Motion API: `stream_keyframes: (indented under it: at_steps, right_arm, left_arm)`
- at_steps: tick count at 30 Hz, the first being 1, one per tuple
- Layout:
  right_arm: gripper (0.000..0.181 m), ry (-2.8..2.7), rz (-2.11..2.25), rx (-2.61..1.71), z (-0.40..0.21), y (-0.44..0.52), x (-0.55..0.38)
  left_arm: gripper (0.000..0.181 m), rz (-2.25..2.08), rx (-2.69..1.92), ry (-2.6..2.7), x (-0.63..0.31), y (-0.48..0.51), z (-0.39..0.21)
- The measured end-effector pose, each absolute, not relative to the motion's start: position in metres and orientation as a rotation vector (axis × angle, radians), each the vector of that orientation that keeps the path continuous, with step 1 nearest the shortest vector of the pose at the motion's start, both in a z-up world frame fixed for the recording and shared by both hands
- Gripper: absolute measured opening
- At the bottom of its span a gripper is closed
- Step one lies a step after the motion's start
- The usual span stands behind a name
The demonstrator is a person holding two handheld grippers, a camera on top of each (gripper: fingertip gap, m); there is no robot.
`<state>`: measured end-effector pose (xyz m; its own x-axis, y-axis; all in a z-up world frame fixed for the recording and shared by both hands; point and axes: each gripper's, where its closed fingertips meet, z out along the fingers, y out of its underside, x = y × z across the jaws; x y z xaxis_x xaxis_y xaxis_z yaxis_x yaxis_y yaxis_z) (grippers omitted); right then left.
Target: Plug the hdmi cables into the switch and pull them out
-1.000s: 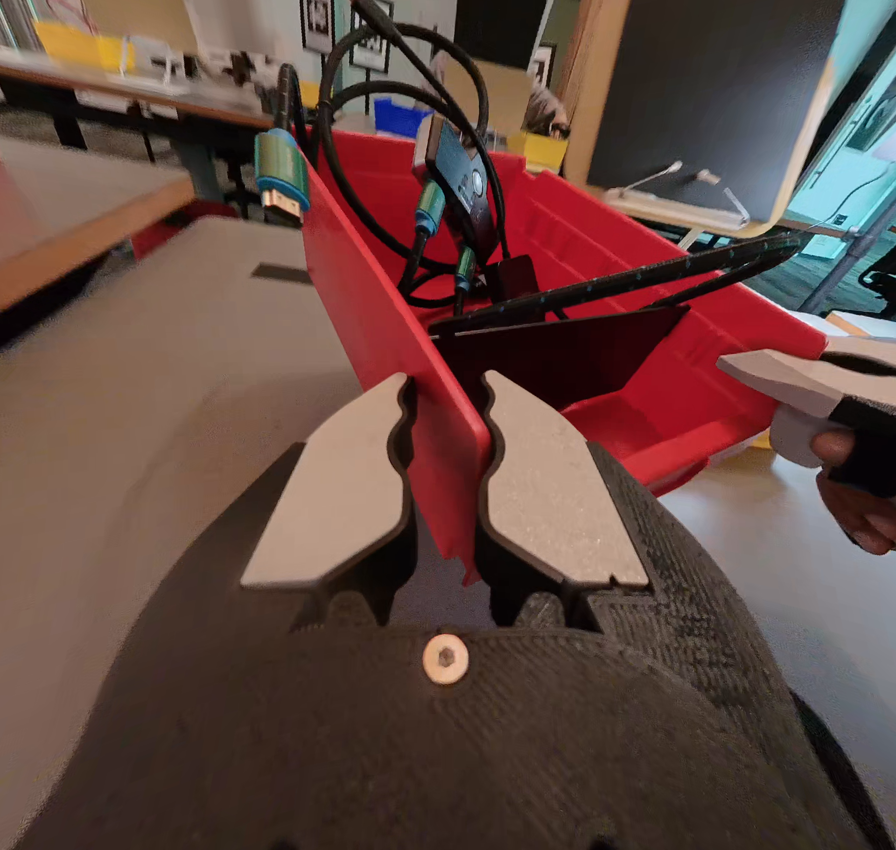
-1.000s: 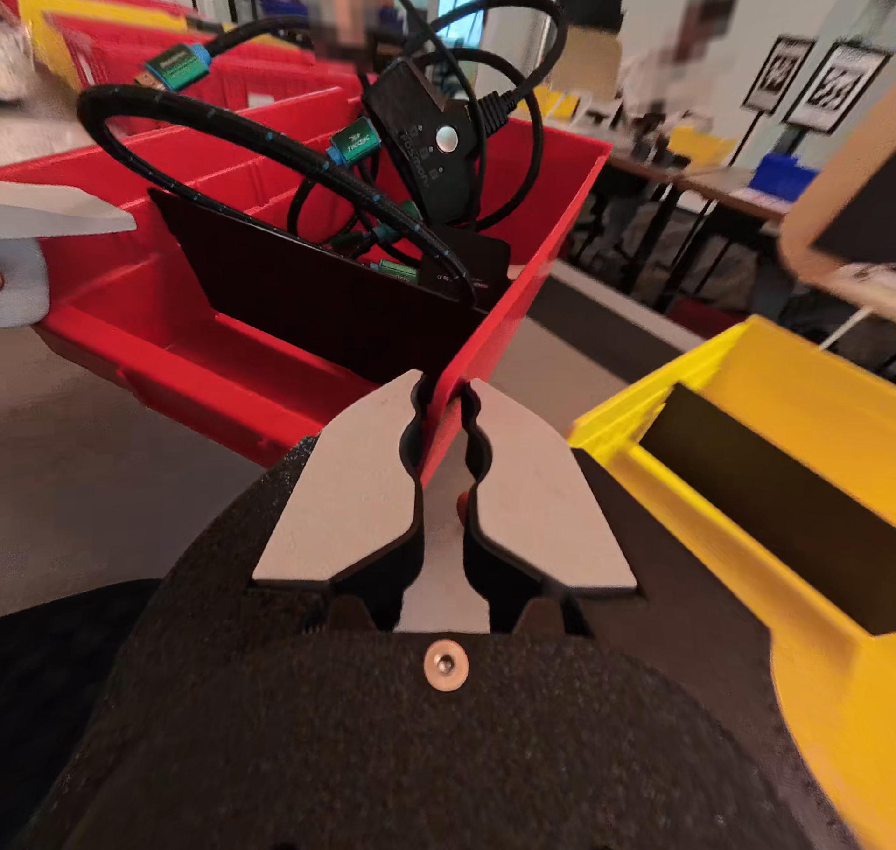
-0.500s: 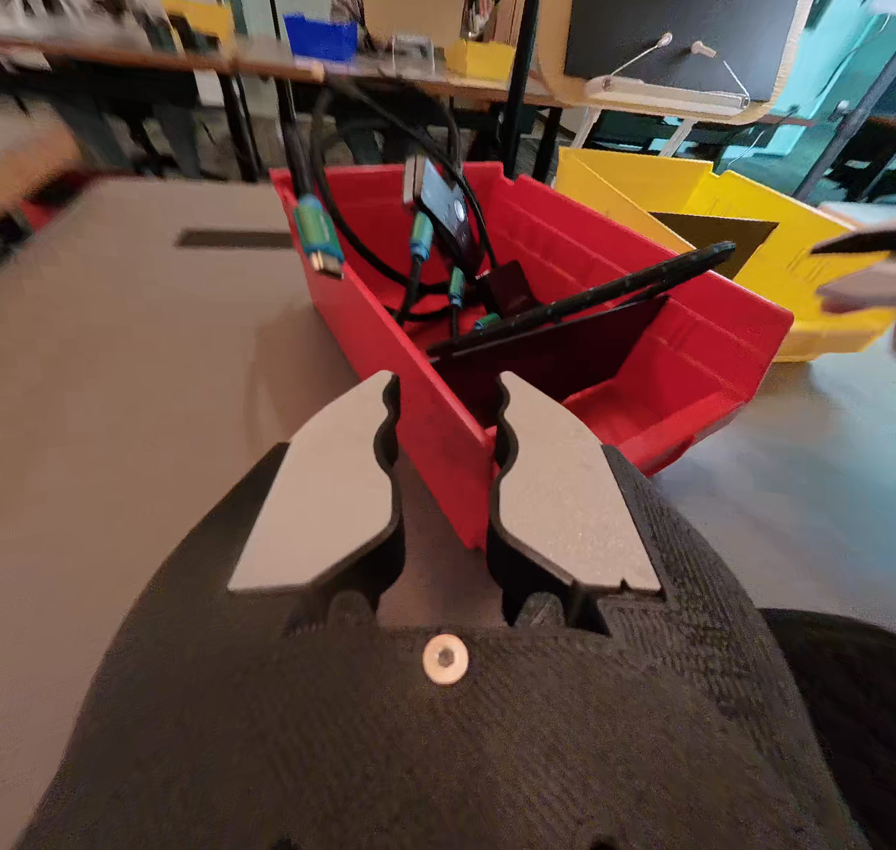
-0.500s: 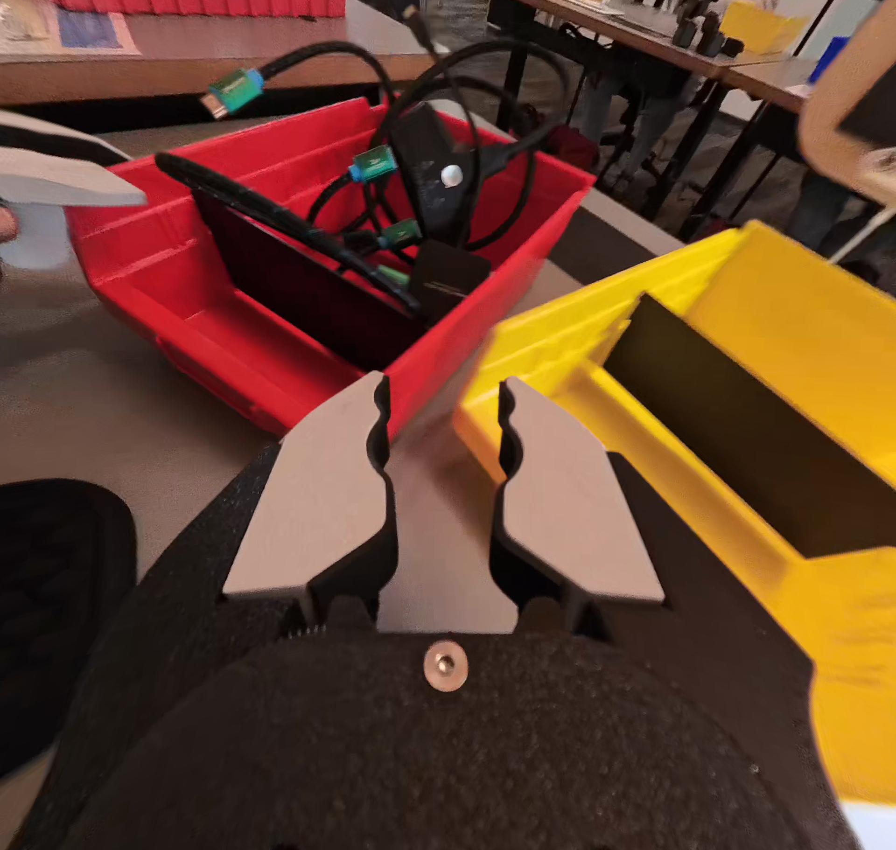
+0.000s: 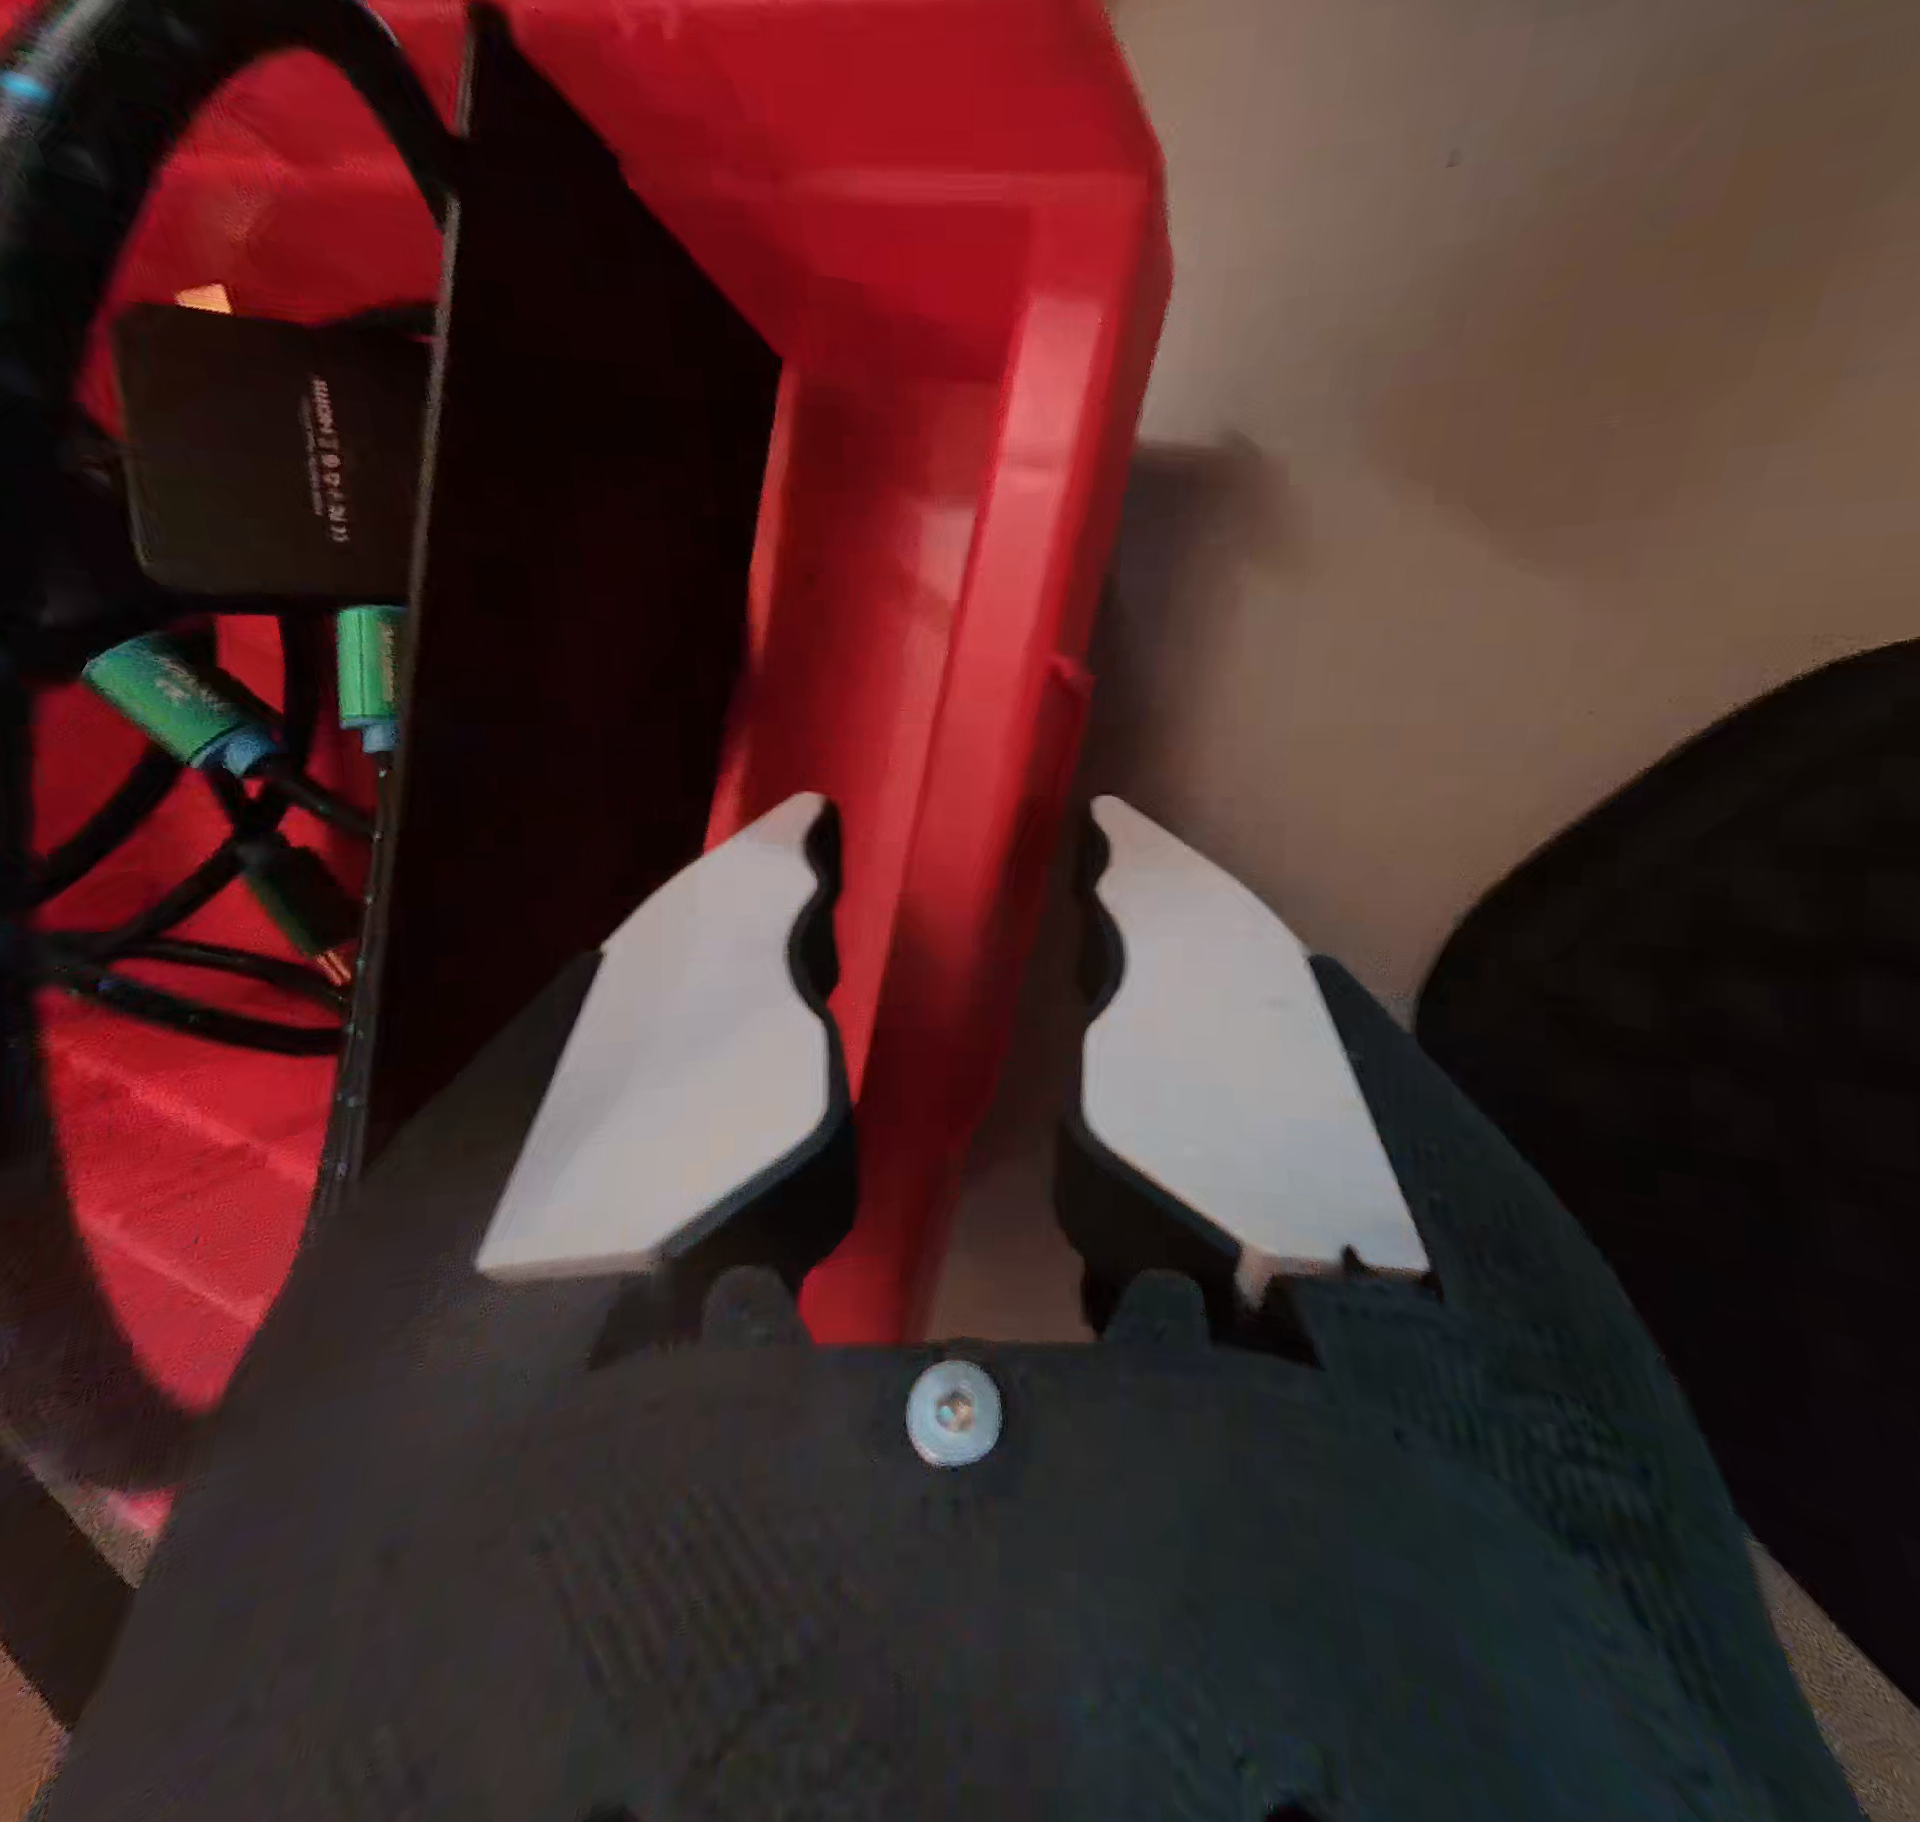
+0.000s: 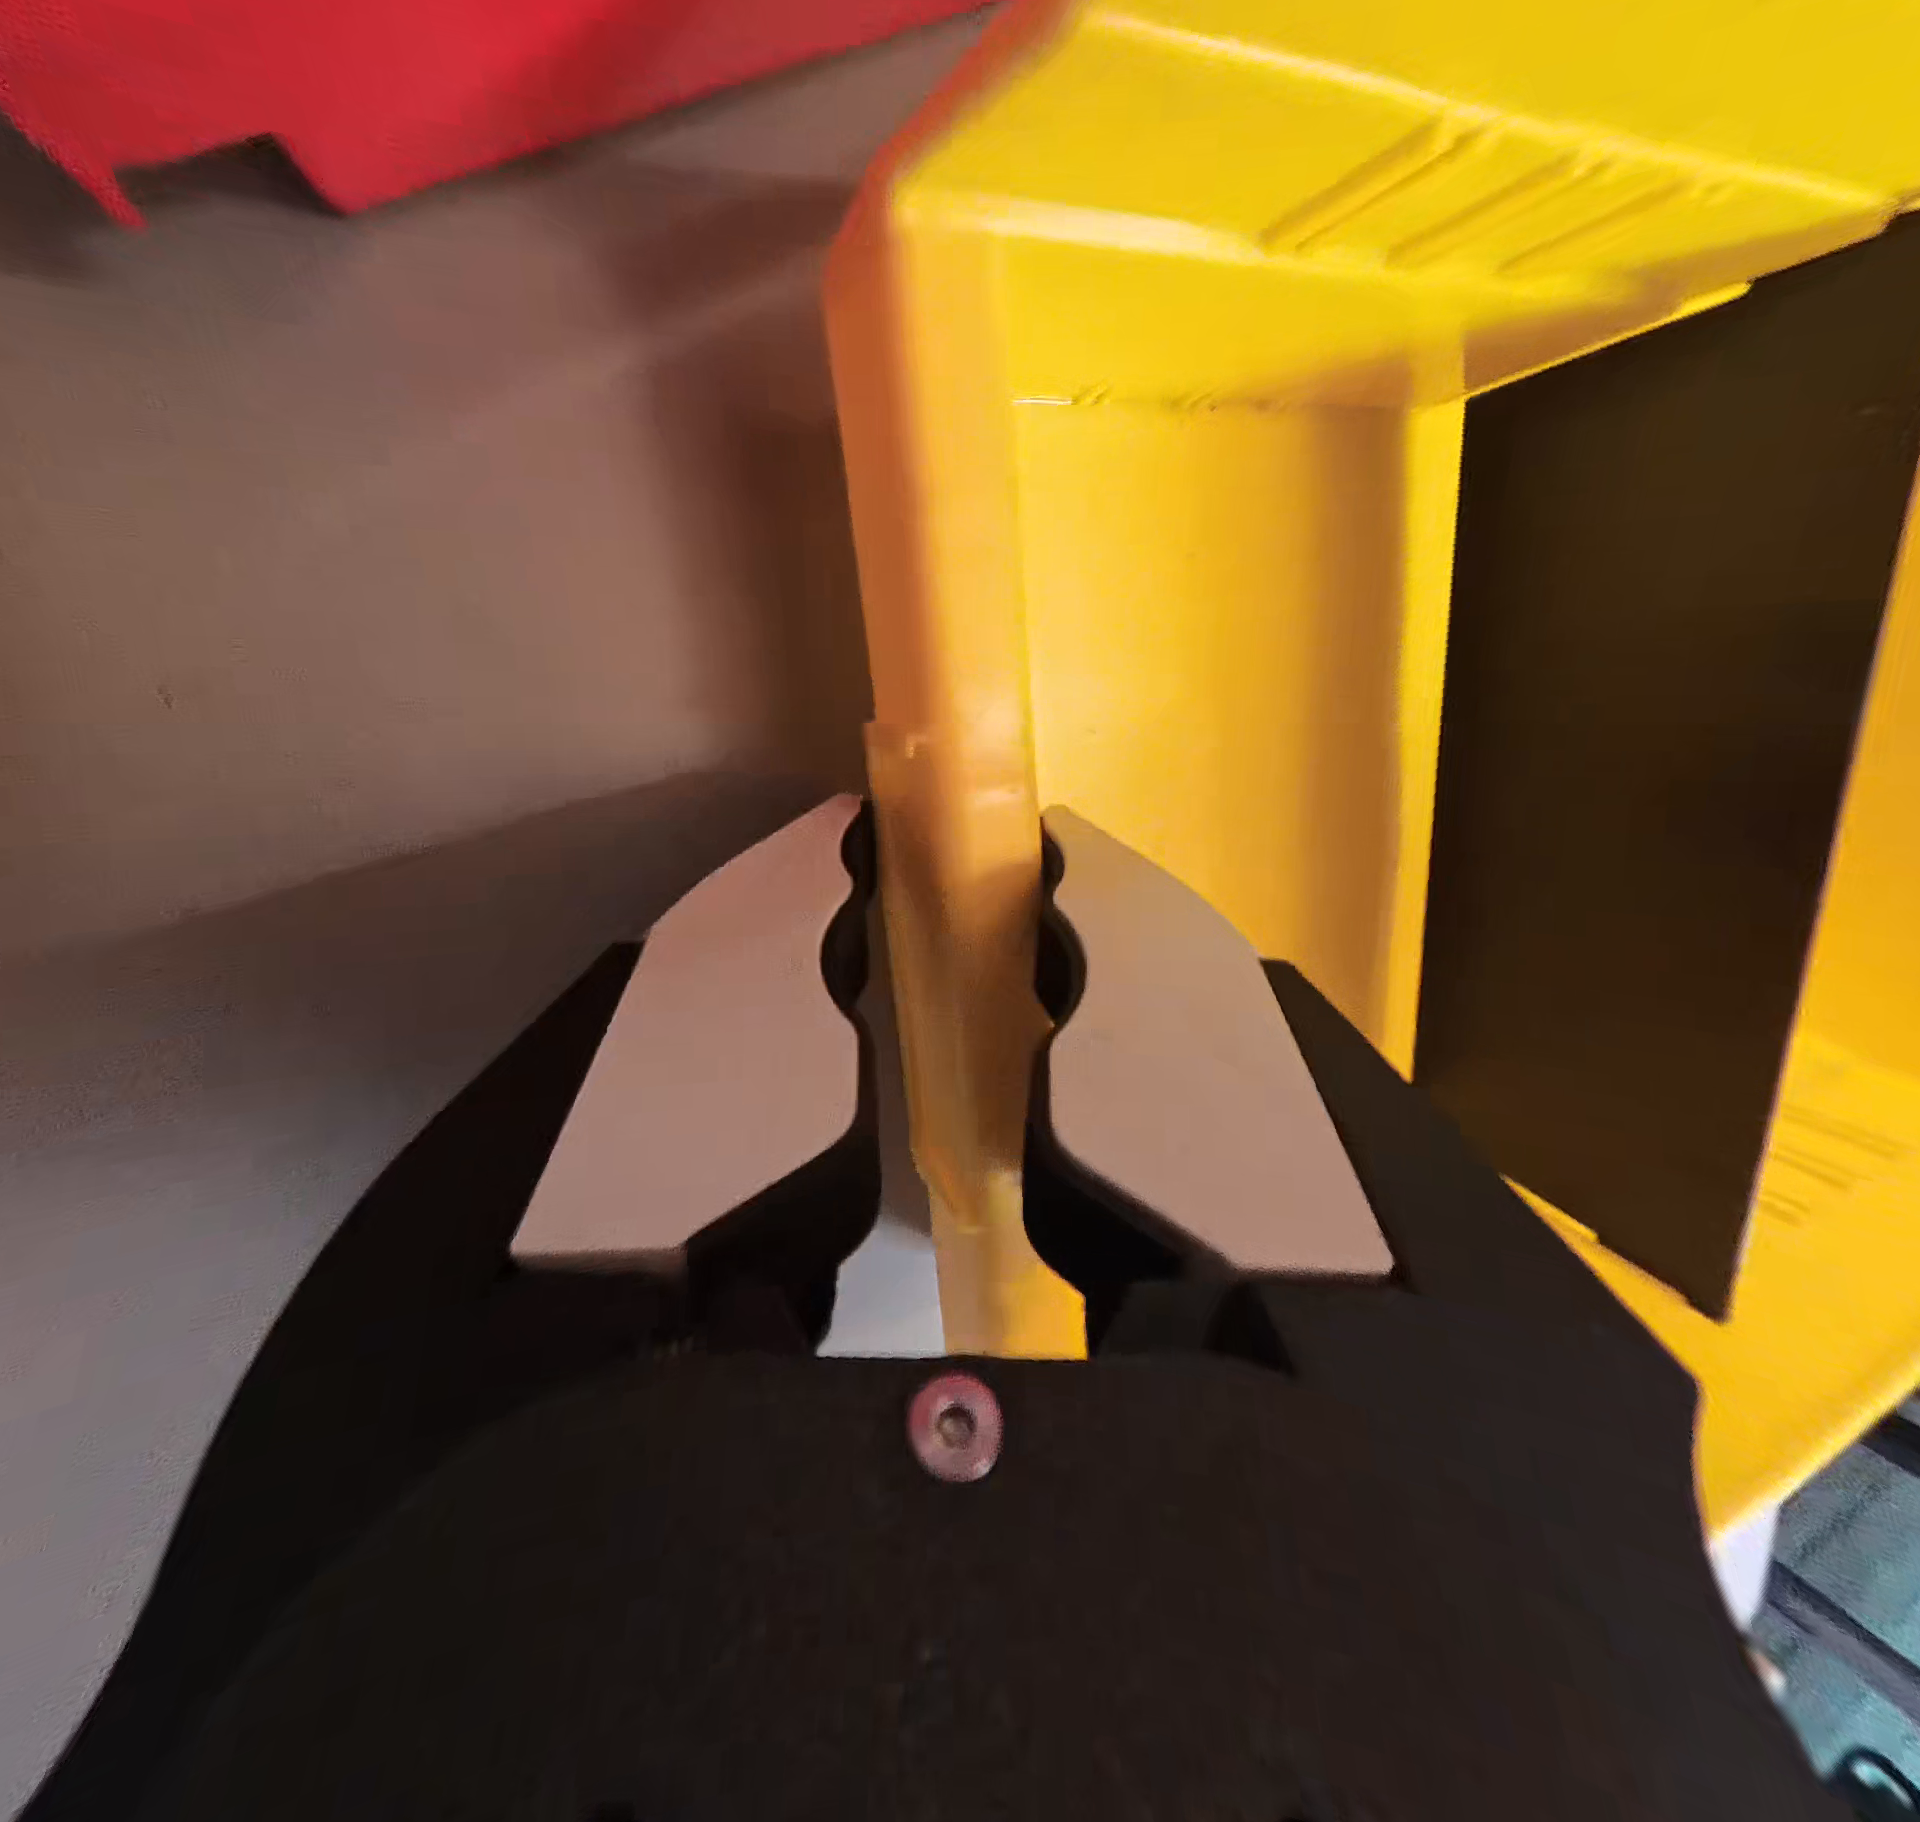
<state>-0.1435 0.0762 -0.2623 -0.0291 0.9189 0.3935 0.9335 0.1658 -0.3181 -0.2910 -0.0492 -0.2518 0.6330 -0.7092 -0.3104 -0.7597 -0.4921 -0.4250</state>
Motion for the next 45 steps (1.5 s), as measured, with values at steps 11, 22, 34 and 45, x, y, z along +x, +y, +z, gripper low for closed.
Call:
stream_keyframes:
  at_steps: [11,22,34,45]
  right_arm:
    - [0.032,-1.82,-0.025,-1.814,-0.249,0.038,-0.004]
    - [0.028,-1.702,-0.223,-1.96,-0.261,0.097,0.125]
    - [0.035,-1.177,0.177,-1.871,-0.192,0.117,0.105]
    - [0.029,-1.075,0.449,-1.649,-0.171,0.086,0.023]
  left_arm:
    - [0.031,0.07,-2.306,1.125,-0.29,-0.023,-0.257]
    - [0.03,0.137,-2.276,1.112,-0.311,0.034,-0.256]
    - [0.035,-0.446,-2.047,0.822,-0.3,0.042,-0.168]
    - [0.04,-0.442,-2.409,0.45,-0.381,0.142,-0.122]
